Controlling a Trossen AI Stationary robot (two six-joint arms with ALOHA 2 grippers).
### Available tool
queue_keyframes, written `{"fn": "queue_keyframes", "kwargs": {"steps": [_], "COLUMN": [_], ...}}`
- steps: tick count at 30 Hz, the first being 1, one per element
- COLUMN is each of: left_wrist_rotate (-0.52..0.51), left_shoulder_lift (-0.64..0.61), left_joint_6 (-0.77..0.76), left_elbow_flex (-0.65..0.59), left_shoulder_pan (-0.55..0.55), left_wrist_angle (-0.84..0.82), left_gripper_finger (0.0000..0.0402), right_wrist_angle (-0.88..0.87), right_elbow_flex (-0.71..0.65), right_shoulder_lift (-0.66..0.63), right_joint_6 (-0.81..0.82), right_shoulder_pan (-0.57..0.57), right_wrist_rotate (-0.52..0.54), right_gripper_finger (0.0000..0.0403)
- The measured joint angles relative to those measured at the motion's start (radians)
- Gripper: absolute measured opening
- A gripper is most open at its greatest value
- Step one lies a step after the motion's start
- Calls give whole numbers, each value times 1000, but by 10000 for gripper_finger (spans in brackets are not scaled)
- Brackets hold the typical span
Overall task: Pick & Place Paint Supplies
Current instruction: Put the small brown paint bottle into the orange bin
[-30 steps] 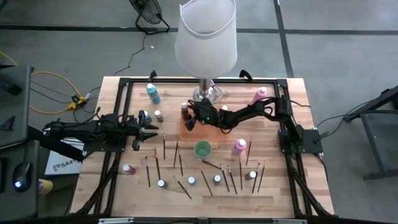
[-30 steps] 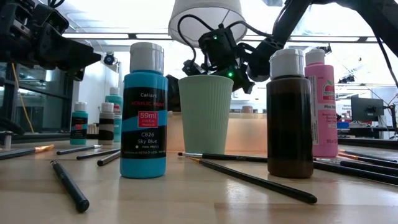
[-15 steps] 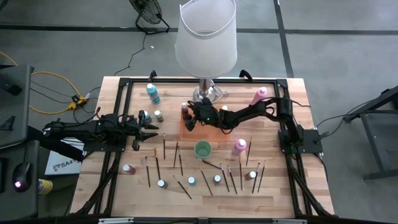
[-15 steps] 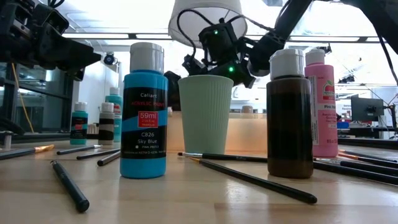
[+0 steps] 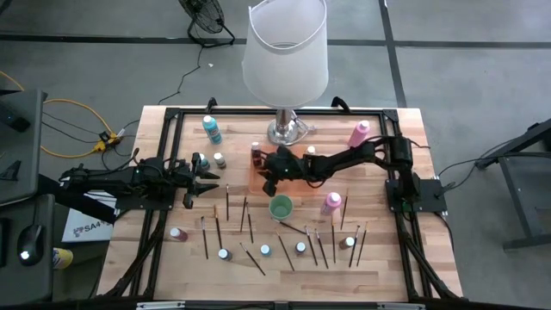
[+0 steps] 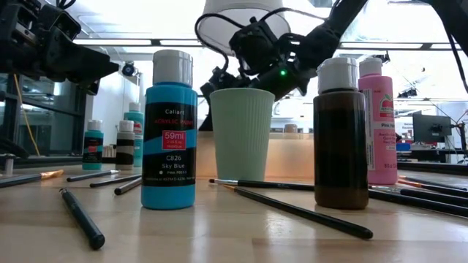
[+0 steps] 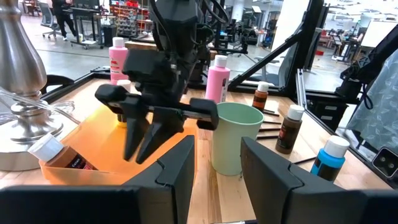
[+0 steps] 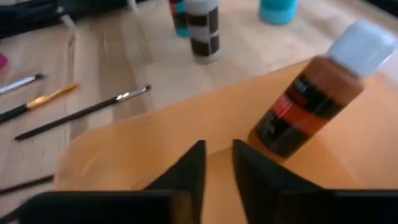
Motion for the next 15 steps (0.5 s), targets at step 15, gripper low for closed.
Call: {"fn": "queue_keyframes", "kwargs": {"steps": [15], "left_wrist_rotate": [0], "left_shoulder_lift": [0], "left_joint_6": [0], "left_elbow_flex": [0], "left_shoulder_pan": [0], "left_wrist_angle": [0], "left_gripper_finger": [126], "right_wrist_angle": [-129], "right_elbow_flex": [65], "right_shoulder_lift": [1], "right_joint_6": [61], "right_shoulder_pan": [-63], "right_wrist_rotate": [-40], "right_gripper_finger": [3]}}
